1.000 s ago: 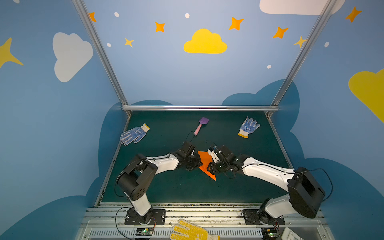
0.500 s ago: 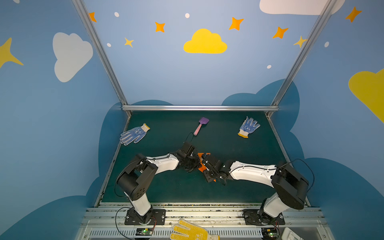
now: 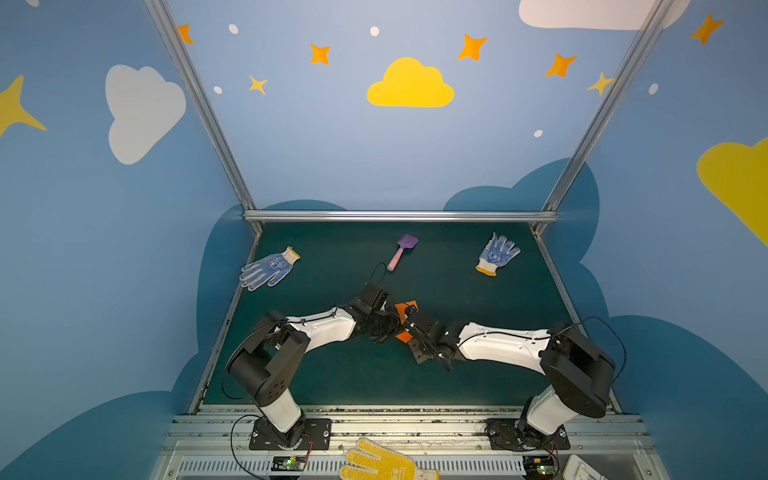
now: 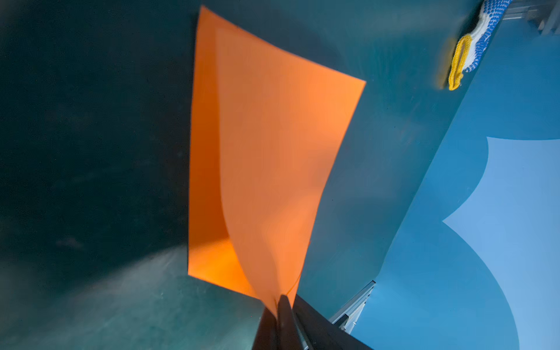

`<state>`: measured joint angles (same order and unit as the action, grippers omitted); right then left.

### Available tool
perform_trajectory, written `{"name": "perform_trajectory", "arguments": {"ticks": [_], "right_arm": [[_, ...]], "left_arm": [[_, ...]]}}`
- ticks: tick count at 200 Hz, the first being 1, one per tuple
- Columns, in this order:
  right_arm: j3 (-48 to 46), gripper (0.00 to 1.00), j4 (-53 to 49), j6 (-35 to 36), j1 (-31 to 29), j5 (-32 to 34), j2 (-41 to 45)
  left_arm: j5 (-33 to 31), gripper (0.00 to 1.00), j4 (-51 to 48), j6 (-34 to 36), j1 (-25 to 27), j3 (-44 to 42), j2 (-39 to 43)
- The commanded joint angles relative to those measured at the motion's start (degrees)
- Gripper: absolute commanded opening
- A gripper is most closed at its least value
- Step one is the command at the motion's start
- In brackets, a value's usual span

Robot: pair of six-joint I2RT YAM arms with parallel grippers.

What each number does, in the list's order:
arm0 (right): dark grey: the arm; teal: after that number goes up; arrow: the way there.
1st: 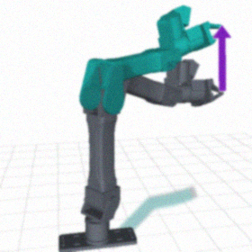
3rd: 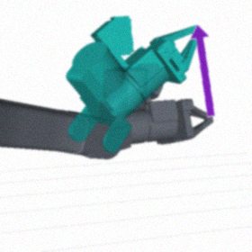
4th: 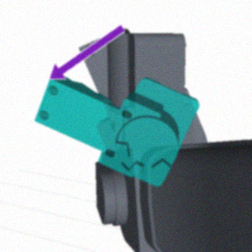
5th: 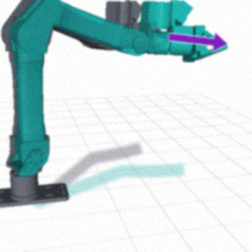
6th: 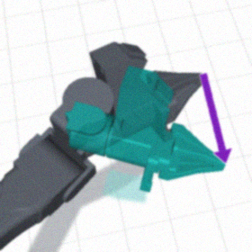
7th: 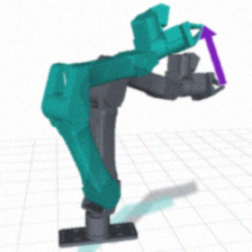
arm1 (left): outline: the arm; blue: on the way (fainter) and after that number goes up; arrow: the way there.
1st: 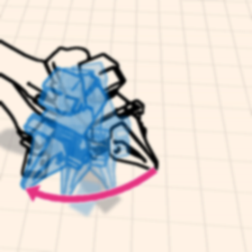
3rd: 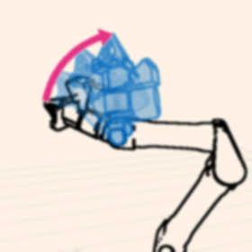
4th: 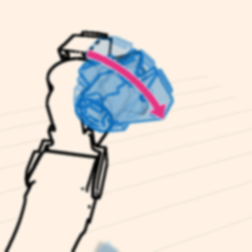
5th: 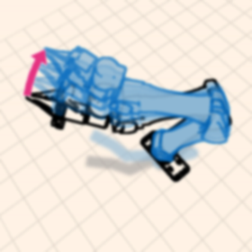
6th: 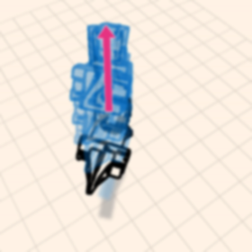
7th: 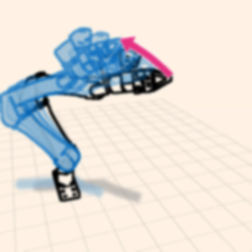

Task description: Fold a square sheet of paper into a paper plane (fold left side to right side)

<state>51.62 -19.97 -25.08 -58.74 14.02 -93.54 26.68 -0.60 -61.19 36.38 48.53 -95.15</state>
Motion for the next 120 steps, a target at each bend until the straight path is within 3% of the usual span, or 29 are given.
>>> {"name": "perform_trajectory", "arguments": {"ticks": [1,23,41,59,90,120], "right_arm": [[1.21,0.2,-1.3,-0.4,-0.23,1.33,-0.92],[1.12,0.2,-1.36,-0.4,-0.22,1.95,-1.21],[1.07,0.31,-1.57,-0.45,-0.17,2.79,-1.23],[1.12,0.36,-1.8,-0.31,-0.15,3.5,-0.88],[1.38,0.34,-2.24,0.36,-0.16,4.7,-0.42],[1.91,0.25,-2.4,1.12,-0.15,5.04,-1.1]], "left_arm": [[0.4,0.04,-0.64,0.11,-0.23,0.86,1.11],[0.44,0.04,-0.63,0.1,-0.17,0.95,1.02],[0.61,0.04,-0.88,0.32,-0.18,1.05,0.98],[0.65,0.04,-1.29,0.62,-0.28,1.26,1.02],[1.05,0.04,-1.91,1.07,-0.6,1.45,1.19],[1.45,0.04,-1.95,1.33,-0.61,1.56,1.14]]}}
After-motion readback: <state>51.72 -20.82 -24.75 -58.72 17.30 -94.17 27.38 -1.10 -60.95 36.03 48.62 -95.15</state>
